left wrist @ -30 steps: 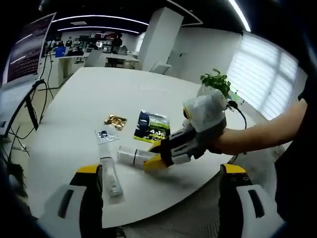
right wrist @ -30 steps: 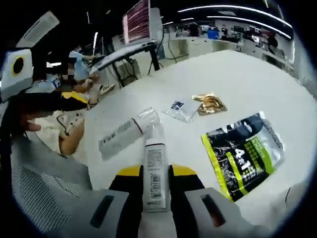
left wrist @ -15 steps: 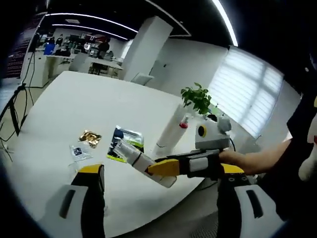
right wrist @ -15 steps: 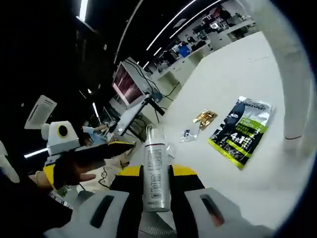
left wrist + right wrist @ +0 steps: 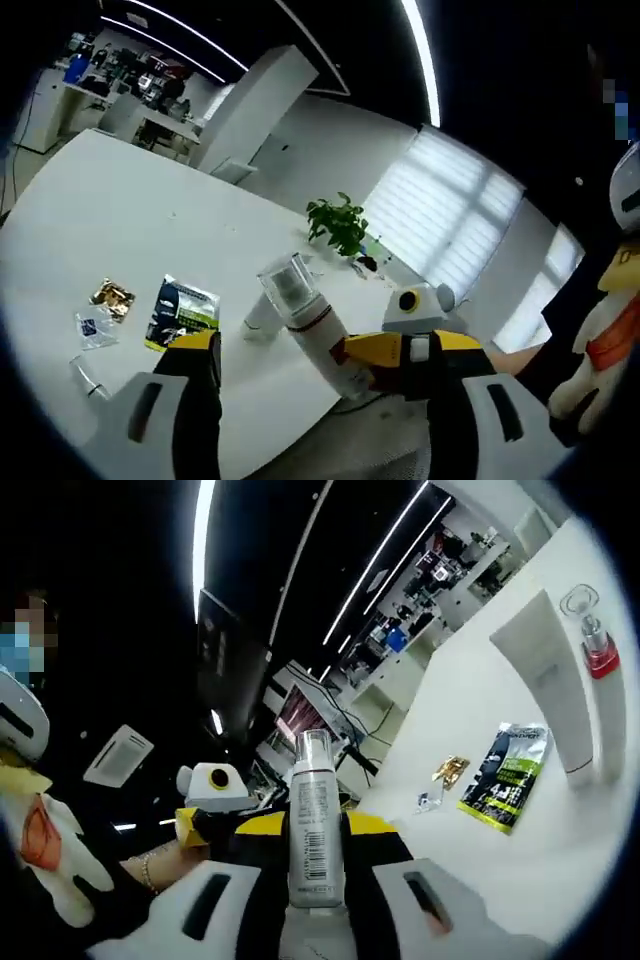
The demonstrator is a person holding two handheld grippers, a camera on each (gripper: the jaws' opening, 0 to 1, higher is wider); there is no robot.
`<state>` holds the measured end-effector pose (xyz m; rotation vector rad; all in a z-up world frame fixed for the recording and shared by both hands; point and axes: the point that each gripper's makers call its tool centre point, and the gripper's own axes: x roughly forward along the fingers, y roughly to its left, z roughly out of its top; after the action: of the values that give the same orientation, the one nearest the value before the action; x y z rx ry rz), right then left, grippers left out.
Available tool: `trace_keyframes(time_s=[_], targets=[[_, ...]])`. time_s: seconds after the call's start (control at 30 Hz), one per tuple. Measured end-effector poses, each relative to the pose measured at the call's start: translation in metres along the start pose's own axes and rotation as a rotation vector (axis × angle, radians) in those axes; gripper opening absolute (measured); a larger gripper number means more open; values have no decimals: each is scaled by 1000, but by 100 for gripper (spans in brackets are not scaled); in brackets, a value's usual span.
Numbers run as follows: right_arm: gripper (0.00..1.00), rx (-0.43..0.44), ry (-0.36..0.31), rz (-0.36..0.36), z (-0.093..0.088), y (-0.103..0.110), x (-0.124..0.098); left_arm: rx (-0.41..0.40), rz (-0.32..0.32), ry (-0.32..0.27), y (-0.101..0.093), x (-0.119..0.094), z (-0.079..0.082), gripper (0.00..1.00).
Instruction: Arrange the skincare products in the storage area until every visible bottle or jar stands upright without overlapping.
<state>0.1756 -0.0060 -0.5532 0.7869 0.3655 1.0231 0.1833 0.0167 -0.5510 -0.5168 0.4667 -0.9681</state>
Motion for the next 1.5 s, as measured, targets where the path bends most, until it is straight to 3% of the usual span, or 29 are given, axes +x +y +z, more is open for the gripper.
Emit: trace_keyframes(time_s=[0.17,0.2,0.27,0.43,0.6,0.73,0.9,1.03,1.17,1.23,1.37,1.5], targets=[[19,8,-39,57,11,16,-9,-31,-118,-15,-24,9,13,63],[19,9,-47,65,13,18,-11,-46,-166,-21,-35,13,17,60],[19,32,-70,93,17,24,-14,-52,-194,-27,-42,17,23,53],[19,37,-67,129,23,29,-22,-34,-233,-35,-55,25,31,35],[19,52,-80,174,34,33,-32,15,-249,11,-65,36,28,26],[20,52,-65,186,39,30,-36,34,-259,12,-75,43,32,18],[20,-101,-13,176,41,26,-43,48,-219,28,-81,56,36,17],[22,-314,59,64,41,10,-49,173,-151,90,-81,71,27,16],[23,-471,152,-5,42,-4,-59,249,-126,106,-87,88,23,16],[23,-554,189,-36,44,-9,-65,325,-105,128,-88,96,19,15],[23,-662,249,-85,47,-20,-75,473,-76,185,-93,113,7,16],[23,-691,256,-122,48,-32,-83,486,-58,183,-92,127,0,16]])
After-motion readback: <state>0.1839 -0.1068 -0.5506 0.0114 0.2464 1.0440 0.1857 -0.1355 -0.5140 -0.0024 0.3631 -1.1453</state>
